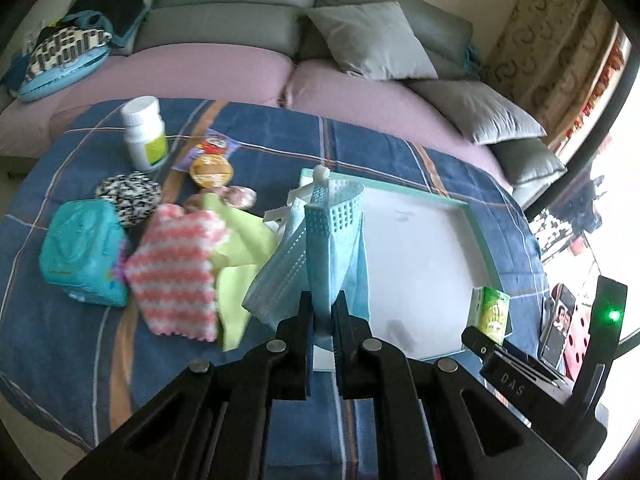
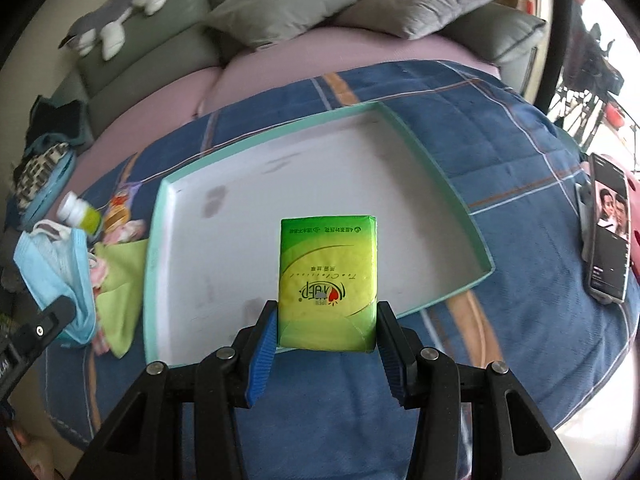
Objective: Organize soft objects
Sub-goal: 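Carry the mask and tissue pack into the white tray while both tools open to release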
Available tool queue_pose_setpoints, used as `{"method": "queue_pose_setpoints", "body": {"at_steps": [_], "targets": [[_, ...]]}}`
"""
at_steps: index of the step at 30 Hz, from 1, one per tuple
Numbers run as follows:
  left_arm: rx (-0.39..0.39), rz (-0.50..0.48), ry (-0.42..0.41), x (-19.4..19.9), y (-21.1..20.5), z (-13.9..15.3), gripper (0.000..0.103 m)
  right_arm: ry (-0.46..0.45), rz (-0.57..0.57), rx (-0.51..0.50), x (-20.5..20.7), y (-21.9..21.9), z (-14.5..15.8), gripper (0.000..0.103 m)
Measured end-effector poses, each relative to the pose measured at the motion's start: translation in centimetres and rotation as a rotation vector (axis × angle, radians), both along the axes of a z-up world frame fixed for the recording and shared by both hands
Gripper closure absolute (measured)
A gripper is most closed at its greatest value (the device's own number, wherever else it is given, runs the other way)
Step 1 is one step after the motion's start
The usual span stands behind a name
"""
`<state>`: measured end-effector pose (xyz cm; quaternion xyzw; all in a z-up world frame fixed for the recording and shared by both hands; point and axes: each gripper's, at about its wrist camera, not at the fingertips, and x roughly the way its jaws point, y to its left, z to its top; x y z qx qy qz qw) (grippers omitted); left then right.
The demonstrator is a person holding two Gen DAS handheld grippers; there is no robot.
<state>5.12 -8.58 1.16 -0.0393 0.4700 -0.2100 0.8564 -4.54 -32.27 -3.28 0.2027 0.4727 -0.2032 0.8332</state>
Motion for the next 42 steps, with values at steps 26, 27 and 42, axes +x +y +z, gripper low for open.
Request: {"method": "queue_pose_setpoints", "body": {"at_steps": [26,27,42], "targets": [[0.111,-0.092,0.027,2.8,-7.9,-4.4,0.094,-0.008,-0.083,-0.010,2.0,-4.5,-2.1,0.053],[0.112,-0.091,0.024,3.0,-8.0,-4.5,0.094,-0.007,-0.082,-0.012,2.1,-4.5,-2.2,0.053],[0.116,-0.100,-0.006,3.2,-7.9,-5.1,0.069,-0.010,-0.072,-0.030,2.8,-4.7,-2.2,0.044]]}}
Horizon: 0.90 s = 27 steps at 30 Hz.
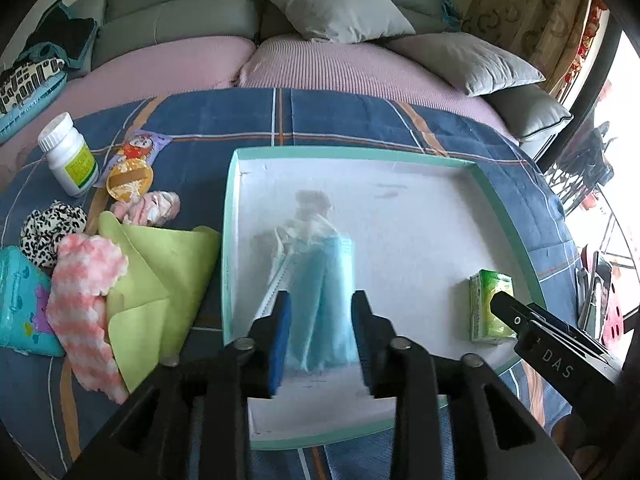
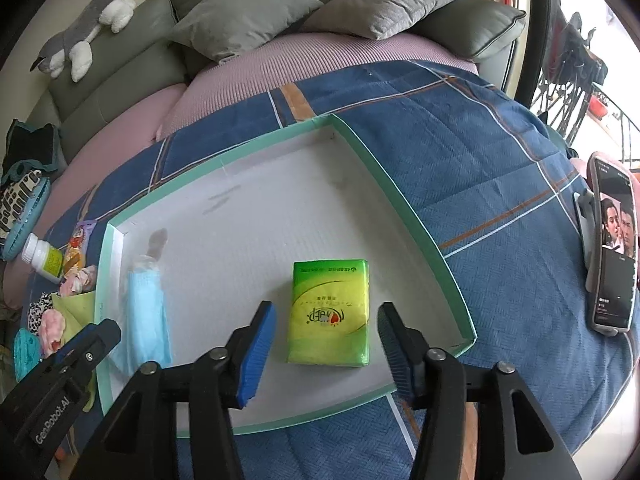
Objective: Organize soft objects
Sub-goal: 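Carry the mask and tissue pack into the white tray while both tools open to release, then withdraw both open tools from the tray back toward the remaining cloths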
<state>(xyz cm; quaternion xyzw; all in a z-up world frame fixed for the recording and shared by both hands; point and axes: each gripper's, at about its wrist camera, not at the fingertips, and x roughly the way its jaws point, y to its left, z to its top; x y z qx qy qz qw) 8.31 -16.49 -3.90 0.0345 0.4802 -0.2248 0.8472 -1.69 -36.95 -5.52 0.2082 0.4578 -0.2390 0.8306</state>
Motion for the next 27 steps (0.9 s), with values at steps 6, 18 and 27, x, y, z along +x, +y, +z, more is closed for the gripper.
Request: {"method": "queue_pose_setpoints", "body": {"at_steps": [6,18,27], "targets": [[0.009,0.019,-0.012,-0.2,0.6,0.2,0.057,0.010,0.006,-0.014,-0.1,0.2,0.2,0.039],[0.003,0.081,-0.016,-0.4,2.8,0.8,0.018,0.046,0.085,-0.066,-0.2,2.5,0.7,0.022],[-0.001,0.143,-0.040,-0.4,5.2,2.1,0.011,0.045,0.128,-0.095,-0.2,4.1,1.6,0.021]]}}
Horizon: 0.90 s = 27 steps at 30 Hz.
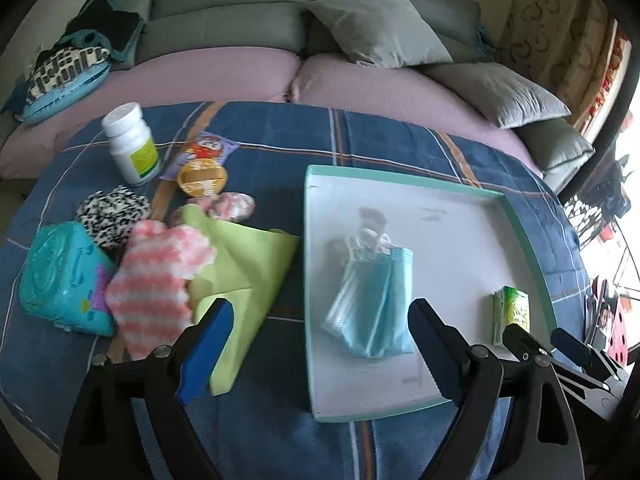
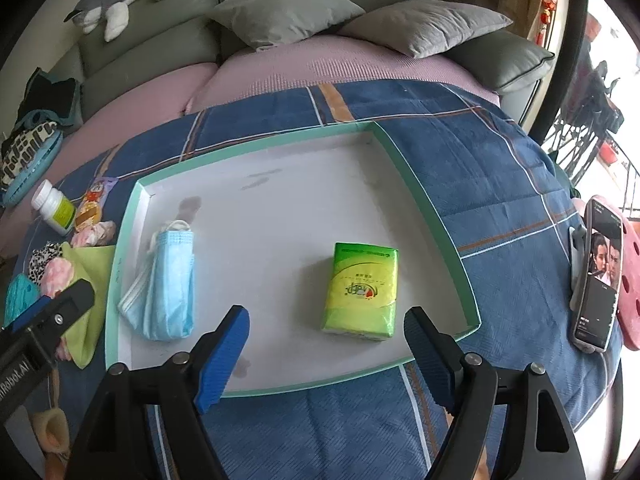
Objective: Organize soft objects
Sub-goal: 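Withdraw both open tools from the tray back toward the remaining cloths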
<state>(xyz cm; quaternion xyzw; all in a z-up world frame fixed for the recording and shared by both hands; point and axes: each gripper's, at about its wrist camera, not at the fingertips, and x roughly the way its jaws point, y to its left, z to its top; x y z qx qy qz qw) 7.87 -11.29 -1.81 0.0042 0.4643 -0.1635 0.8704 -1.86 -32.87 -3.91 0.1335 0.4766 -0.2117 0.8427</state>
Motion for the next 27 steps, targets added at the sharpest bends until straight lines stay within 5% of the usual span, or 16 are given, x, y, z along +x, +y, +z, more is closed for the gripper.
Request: {"method": "queue_pose_setpoints", "body": {"at_steps": [4,8,27], "targets": [[-0.008,0.040,-0.012,0.1,1.6,0.6,0.008,0.000,0.012,-0.001,0.1,0.5,0.2,0.020],[-0.020,0.072,-0.005,0.4,3.3,1.0,0.008,-0.012,0.016,-0.002,0.0,1.0,0.6,0.002],[-0.055,0.220,-0.081,1.5,10.6,2.6,0.003,-0.082,0.066,0.090,1.1,3.9,1.3,0.000]]}}
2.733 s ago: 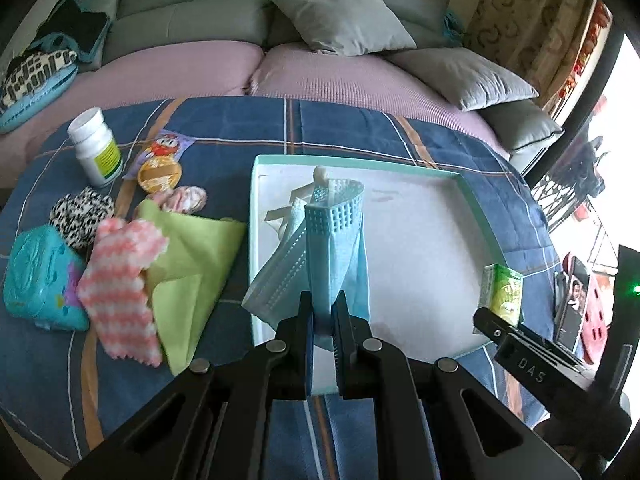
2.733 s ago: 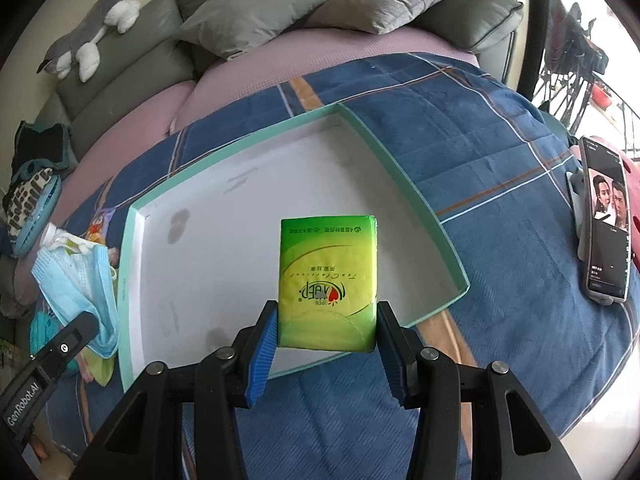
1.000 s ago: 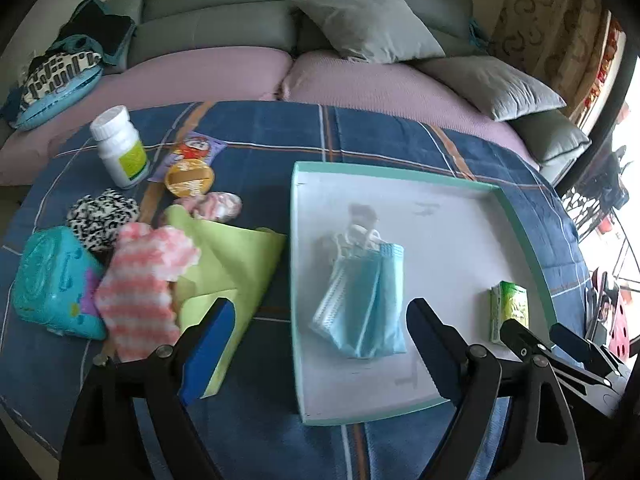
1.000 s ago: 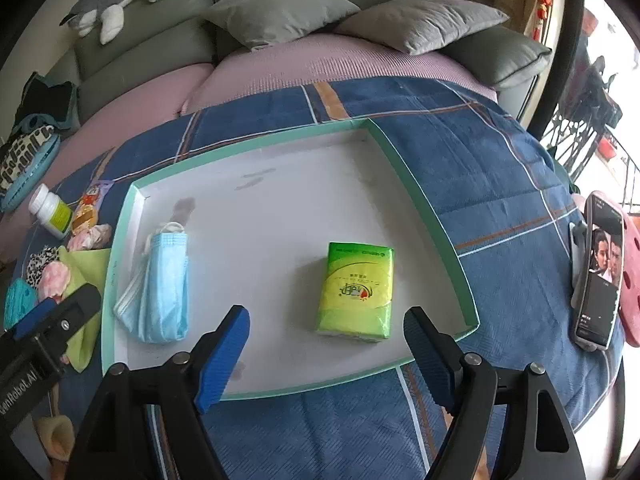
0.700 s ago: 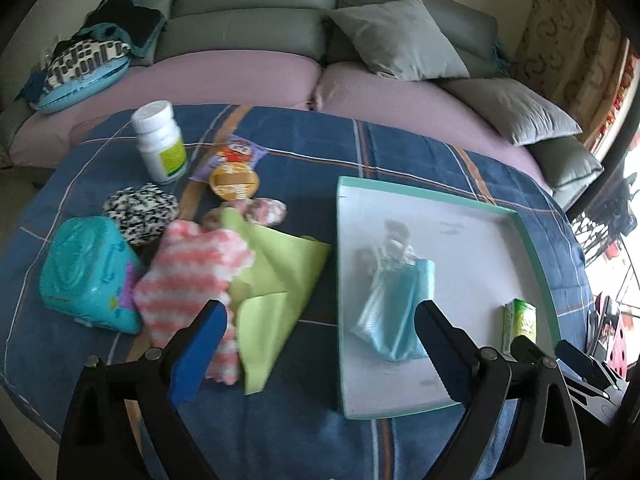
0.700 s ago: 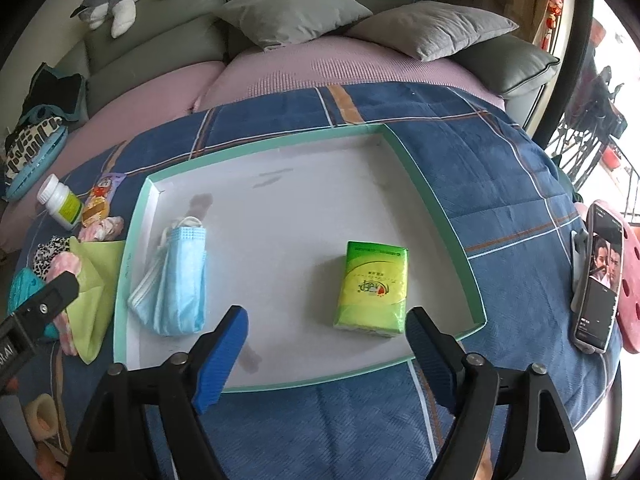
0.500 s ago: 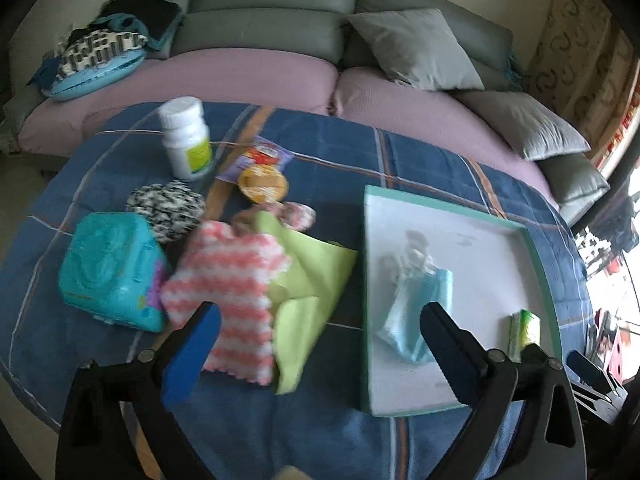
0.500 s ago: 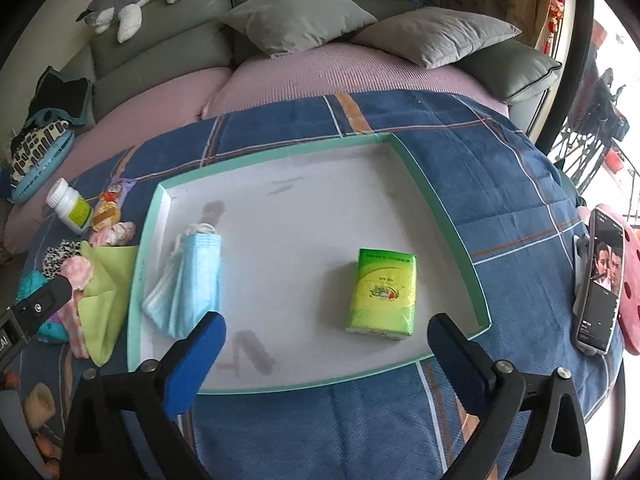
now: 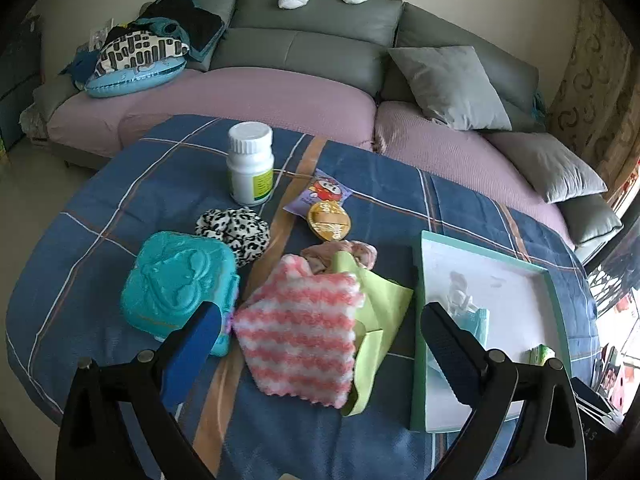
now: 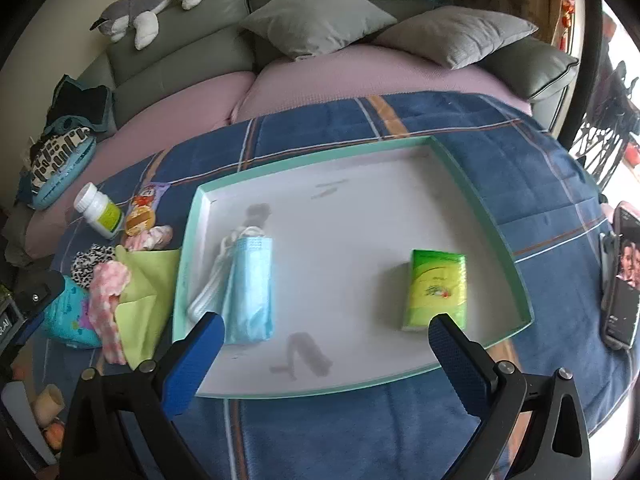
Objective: Organize soft objects
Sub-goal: 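Withdraw both open tools from the tray back toward the remaining cloths, then grasp the pink-white striped cloth with the left tool while the right tool grasps the lime green cloth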
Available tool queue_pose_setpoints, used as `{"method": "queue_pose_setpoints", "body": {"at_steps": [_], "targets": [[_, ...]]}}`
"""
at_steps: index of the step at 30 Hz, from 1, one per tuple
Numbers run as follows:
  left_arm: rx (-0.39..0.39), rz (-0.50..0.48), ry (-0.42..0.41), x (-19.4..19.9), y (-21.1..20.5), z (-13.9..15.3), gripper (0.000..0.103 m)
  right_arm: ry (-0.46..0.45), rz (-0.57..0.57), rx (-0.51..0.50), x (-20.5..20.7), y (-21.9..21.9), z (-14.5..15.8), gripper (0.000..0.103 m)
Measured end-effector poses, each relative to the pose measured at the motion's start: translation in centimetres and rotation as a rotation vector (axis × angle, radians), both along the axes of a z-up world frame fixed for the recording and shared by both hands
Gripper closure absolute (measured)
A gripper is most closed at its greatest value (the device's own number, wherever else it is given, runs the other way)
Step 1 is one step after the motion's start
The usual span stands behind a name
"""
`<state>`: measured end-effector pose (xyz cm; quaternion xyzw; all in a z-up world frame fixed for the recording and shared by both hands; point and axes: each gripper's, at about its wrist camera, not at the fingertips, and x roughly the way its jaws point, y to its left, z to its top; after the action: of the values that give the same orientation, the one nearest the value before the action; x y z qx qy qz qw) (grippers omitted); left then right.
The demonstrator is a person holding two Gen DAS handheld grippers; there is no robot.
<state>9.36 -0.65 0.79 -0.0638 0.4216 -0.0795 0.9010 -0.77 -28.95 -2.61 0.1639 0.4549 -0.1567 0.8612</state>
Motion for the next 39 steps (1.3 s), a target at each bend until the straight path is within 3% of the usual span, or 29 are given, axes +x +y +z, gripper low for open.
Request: {"method": "queue_pose_setpoints", "body": {"at_steps": [10,13,18,26,32,39], "targets": [[-0.023,0.015,0.002,0.4,2.5,-0.4,0.003,-0.039,0.071,0.027,0.9,2.0,0.3,0.000],[-0.036,0.006,0.018,0.5,3.0,-0.7,0.003,-0.041,0.079,0.090,1.4,2.3,0.1,0.000],[-0.077,-0.011,0.025,0.8,3.6,-1.1,0.003,-0.034,0.112,0.077,2.3,3.7,-0.1,0.000],[-0.076,-0.008,0.016,1.0,4.3,-1.1,0.003,-0.071,0.165,0.031,3.7,6.3,0.6,0.000],[-0.059,0.003,0.086,1.4,4.2,-1.7,0.003,-0.095,0.236,0.063,4.7,8.1,0.6,0.000],[-0.057,-0.004,0.123,1.2,3.7,-1.7,0.003,-0.081,0.344,0.074,5.5,10.3,-0.3,0.011]]}}
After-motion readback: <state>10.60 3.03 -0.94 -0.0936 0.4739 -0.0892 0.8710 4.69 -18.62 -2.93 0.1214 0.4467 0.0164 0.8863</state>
